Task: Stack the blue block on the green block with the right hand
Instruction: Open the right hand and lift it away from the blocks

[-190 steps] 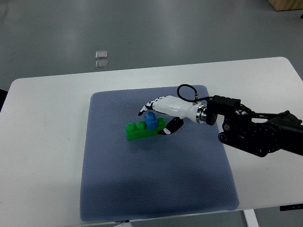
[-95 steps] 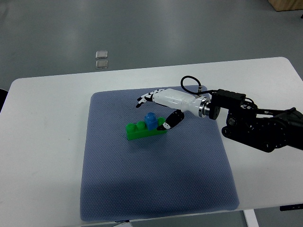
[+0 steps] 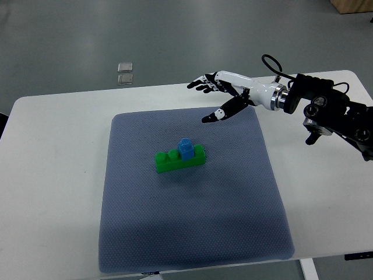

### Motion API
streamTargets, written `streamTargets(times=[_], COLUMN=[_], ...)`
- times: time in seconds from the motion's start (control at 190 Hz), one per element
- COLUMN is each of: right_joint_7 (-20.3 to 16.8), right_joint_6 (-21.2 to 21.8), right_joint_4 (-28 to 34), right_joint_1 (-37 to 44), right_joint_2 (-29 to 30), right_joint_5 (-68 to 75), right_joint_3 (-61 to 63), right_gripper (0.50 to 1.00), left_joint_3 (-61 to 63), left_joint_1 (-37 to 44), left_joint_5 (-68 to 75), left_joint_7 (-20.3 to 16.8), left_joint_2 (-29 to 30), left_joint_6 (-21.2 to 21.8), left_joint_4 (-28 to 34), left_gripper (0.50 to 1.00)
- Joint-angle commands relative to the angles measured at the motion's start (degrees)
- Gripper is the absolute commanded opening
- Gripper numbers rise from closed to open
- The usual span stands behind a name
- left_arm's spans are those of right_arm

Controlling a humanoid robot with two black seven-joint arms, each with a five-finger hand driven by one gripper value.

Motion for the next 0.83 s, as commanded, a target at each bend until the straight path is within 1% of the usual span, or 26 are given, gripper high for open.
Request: streamTargets(times=[0.0, 0.047, 0.158, 0.248, 0.301, 0.395, 0.67, 0.828], right_joint_7=[-2.3, -3.8, -7.2, -7.4, -6.9, -6.9, -7.0, -7.0], right_joint_6=[0.8, 0.4, -0.6, -2.3, -3.0, -2.5, -0.7, -0.9], right_joint_4=[-2.8, -4.2, -8.3, -10.2, -10.2, -10.1, -10.1, -10.2], right_joint_1=[-0.2, -0.3, -0.5, -2.0, -3.3, -5.4, -5.7, -5.6], right_joint_2=[0.0, 0.2, 1.3, 2.3, 3.3, 3.7, 3.6, 3.5], right_joint_5=[14.4, 22.8, 37.3, 43.2, 44.3, 44.6, 44.5, 44.7], right_joint_3=[0.2, 0.1, -0.7, -0.9, -0.1, 0.2, 0.2, 0.5], right_gripper=[0.917, 0.917, 0.917, 0.919, 0.921, 0.921, 0.921, 0.921], left_joint_3=[0.0, 0.0, 0.0, 0.0, 0.0, 0.0, 0.0, 0.0], left_joint_1=[0.0, 0.0, 0.0, 0.0, 0.0, 0.0, 0.0, 0.0], left_joint_5=[0.0, 0.0, 0.0, 0.0, 0.0, 0.0, 0.0, 0.0], left_joint_7=[0.0, 0.0, 0.0, 0.0, 0.0, 0.0, 0.0, 0.0], left_joint_2=[0.0, 0.0, 0.0, 0.0, 0.0, 0.0, 0.0, 0.0], left_joint_6=[0.0, 0.0, 0.0, 0.0, 0.0, 0.0, 0.0, 0.0], left_joint_4=[0.0, 0.0, 0.0, 0.0, 0.0, 0.0, 0.0, 0.0], left_gripper=[1.0, 1.0, 1.0, 1.0, 1.0, 1.0, 1.0, 1.0])
